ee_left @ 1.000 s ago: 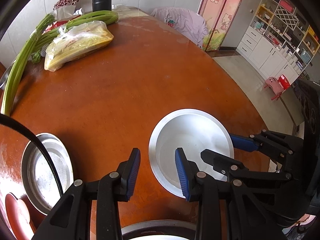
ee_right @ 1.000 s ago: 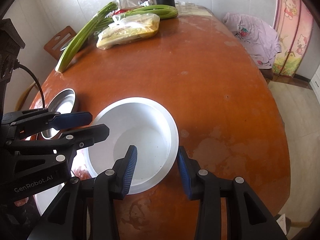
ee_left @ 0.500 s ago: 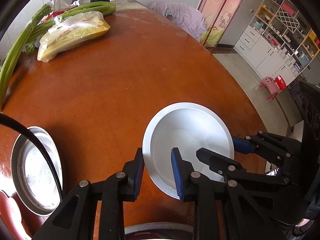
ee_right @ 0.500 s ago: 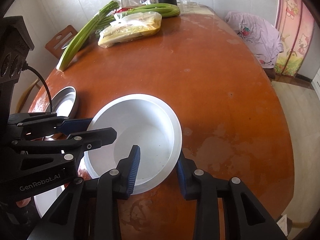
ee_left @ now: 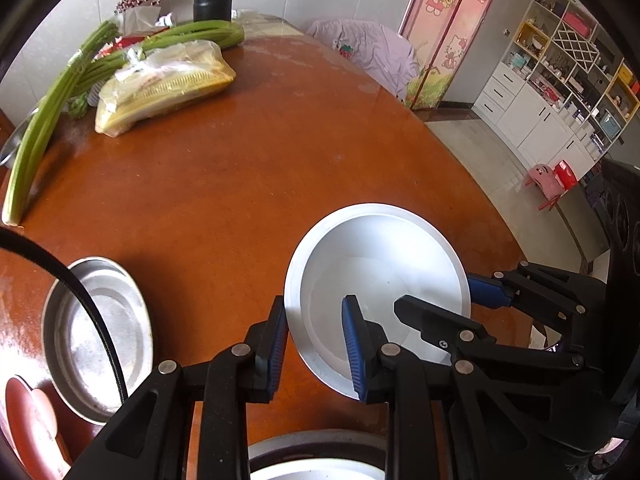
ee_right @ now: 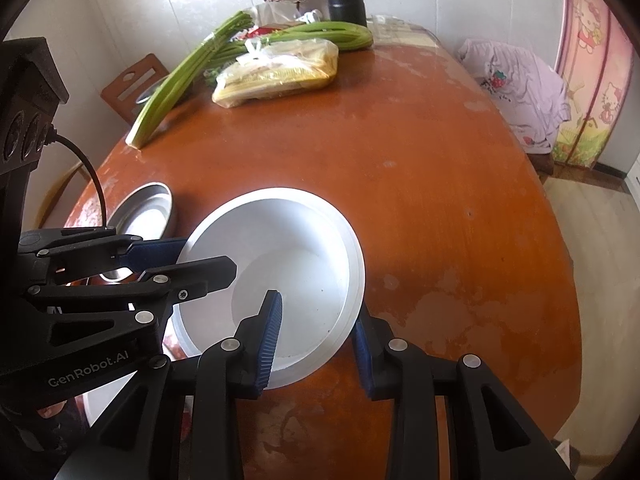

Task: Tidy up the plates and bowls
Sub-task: 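Lift the smaller bowl and carry it over the stacked bowls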

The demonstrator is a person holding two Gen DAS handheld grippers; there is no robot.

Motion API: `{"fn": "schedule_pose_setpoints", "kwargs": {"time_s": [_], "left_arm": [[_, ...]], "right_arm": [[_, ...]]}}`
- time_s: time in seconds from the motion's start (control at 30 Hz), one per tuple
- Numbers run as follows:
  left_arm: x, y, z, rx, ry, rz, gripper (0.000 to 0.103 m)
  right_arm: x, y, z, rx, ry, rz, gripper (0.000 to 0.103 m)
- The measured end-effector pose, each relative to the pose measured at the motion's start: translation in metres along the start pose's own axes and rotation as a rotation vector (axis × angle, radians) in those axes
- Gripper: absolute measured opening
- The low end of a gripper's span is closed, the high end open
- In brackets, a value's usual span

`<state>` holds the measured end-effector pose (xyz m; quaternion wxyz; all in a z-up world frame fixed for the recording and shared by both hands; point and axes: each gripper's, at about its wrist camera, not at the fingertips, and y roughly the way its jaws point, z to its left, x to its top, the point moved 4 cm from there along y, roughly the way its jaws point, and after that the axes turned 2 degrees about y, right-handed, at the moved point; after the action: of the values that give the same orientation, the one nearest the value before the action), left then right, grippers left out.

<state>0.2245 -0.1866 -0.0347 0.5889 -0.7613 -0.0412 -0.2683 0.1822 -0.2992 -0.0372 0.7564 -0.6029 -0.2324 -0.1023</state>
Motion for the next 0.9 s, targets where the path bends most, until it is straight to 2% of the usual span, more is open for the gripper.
{"fn": "schedule_pose_setpoints", "kwargs": {"time_s": [0.9], "left_arm": [[-0.028,-0.082,0.016,0.064,-0.025,-0.131,0.027]], "right_arm": [[0.004,-0.050,0.063,0.021,-0.118,-0.102,0.036]]}}
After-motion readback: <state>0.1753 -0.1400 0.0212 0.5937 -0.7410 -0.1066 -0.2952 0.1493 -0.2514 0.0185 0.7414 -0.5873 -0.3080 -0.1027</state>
